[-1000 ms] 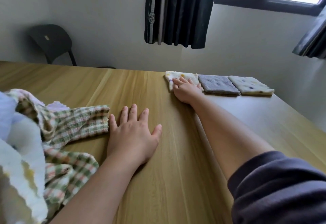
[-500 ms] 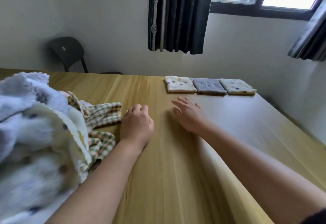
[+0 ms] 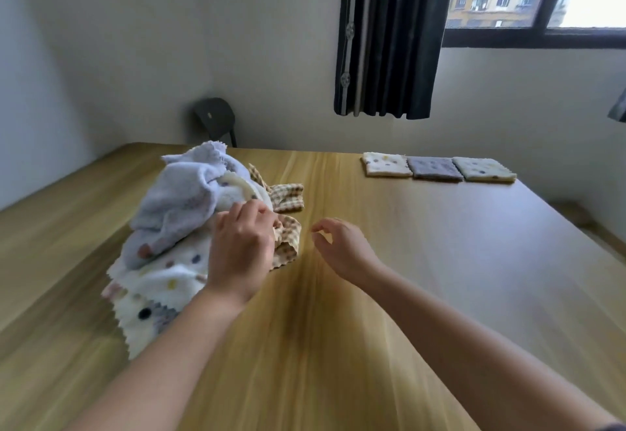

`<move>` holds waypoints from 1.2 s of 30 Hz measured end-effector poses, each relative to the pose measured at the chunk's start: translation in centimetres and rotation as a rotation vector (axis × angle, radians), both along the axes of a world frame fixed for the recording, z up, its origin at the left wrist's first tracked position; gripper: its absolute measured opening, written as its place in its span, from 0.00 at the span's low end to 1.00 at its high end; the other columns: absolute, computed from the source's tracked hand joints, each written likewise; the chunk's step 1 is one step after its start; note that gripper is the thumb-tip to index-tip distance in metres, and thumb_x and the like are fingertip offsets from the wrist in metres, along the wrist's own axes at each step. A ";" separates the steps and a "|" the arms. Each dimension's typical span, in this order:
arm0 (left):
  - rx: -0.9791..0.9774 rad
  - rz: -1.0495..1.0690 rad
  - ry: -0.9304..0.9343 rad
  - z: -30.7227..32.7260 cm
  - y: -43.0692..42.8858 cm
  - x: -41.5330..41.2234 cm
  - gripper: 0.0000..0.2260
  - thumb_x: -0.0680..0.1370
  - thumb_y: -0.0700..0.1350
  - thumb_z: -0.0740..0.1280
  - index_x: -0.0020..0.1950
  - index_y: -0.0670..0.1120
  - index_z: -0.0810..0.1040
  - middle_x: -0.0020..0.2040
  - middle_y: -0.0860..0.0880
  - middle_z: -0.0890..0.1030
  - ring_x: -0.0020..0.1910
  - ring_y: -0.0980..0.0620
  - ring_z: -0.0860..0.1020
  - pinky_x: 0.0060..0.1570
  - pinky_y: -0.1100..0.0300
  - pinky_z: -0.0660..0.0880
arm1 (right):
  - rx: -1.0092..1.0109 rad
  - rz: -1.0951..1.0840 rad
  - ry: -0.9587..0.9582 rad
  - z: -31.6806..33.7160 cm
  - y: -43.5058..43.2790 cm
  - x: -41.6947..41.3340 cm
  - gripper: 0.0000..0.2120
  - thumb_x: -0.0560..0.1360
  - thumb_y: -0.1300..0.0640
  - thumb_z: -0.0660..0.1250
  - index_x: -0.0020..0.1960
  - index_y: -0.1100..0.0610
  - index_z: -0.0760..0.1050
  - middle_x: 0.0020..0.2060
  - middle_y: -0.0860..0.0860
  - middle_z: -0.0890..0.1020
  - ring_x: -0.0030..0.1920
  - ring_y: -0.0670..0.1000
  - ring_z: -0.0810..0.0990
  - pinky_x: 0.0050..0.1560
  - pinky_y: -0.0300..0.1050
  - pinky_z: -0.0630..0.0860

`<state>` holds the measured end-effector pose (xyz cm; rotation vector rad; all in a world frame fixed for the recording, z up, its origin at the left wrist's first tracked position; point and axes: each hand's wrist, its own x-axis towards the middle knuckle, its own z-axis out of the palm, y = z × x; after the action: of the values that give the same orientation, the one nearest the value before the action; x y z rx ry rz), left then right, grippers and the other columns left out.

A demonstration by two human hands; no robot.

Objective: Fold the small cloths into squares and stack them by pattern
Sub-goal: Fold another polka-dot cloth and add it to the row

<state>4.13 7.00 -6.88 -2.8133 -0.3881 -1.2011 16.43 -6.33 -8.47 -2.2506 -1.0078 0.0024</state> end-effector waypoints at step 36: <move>-0.060 0.386 0.303 2.2 7.4 -3.0 0.33 0.72 0.59 0.67 0.73 0.49 0.64 0.69 0.47 0.70 0.70 0.46 0.66 0.69 0.31 0.47 | 1.211 -0.241 0.745 10.5 -2.7 0.3 0.11 0.76 0.59 0.56 0.48 0.57 0.77 0.44 0.57 0.79 0.45 0.56 0.78 0.44 0.52 0.77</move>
<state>1.08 14.36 -4.73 -2.7272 -0.8994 -0.6864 16.76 -9.01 2.08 -1.0613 -0.1719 0.0925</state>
